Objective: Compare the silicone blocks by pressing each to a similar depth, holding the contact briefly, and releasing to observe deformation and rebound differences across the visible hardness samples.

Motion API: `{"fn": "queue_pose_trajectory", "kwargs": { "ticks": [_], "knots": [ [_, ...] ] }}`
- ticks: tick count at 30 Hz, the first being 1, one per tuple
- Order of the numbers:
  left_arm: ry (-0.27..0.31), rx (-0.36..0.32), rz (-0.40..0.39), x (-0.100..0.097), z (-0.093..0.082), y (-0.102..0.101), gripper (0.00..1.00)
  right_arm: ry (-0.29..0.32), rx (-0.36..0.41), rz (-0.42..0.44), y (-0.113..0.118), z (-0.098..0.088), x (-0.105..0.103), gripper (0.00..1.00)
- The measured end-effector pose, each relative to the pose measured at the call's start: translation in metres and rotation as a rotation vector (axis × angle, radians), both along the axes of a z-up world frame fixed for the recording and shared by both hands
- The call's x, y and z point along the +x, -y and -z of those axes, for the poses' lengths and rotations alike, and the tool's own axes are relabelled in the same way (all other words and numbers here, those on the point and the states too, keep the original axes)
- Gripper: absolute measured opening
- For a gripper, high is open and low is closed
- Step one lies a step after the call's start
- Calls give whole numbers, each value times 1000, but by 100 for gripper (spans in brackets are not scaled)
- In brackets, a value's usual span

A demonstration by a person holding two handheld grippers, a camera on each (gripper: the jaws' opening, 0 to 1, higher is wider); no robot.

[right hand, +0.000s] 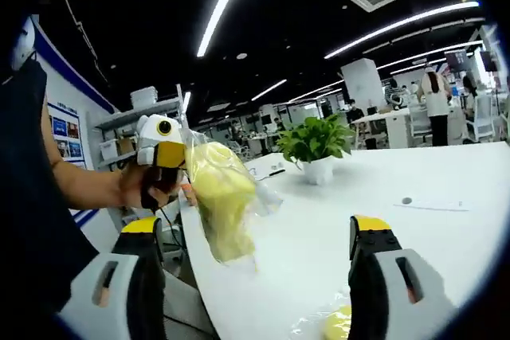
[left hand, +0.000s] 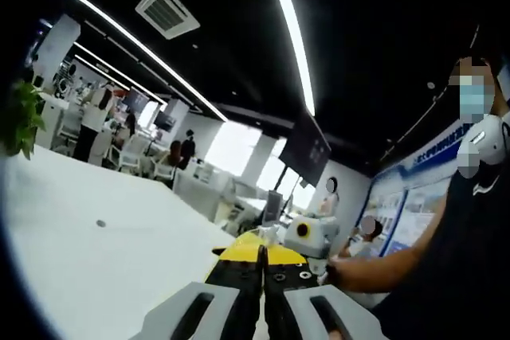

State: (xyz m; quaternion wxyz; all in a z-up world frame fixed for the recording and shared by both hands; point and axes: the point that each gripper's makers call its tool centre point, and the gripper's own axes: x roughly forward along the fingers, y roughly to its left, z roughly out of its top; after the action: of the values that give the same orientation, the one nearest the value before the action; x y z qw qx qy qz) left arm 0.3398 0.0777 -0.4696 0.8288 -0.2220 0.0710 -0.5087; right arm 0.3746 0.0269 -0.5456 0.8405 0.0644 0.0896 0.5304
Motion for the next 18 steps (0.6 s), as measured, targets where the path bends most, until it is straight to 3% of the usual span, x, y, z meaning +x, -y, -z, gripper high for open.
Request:
{"fn": "queue_pose_trajectory", "kwargs": {
  "ticks": [4, 10, 14, 18],
  "knots": [
    [0, -14, -10, 4, -6, -4, 0, 48, 5, 68, 24, -7, 11, 96],
    [-12, -18, -45, 12, -3, -16, 0, 138, -61, 212, 71, -4, 25, 96],
    [-34, -24, -65, 16, 9, -25, 0, 111, -80, 314, 111, 15, 27, 96],
    [-60, -23, -77, 17, 22, -28, 0, 40, -110, 371, 139, 40, 19, 96]
  ]
}}
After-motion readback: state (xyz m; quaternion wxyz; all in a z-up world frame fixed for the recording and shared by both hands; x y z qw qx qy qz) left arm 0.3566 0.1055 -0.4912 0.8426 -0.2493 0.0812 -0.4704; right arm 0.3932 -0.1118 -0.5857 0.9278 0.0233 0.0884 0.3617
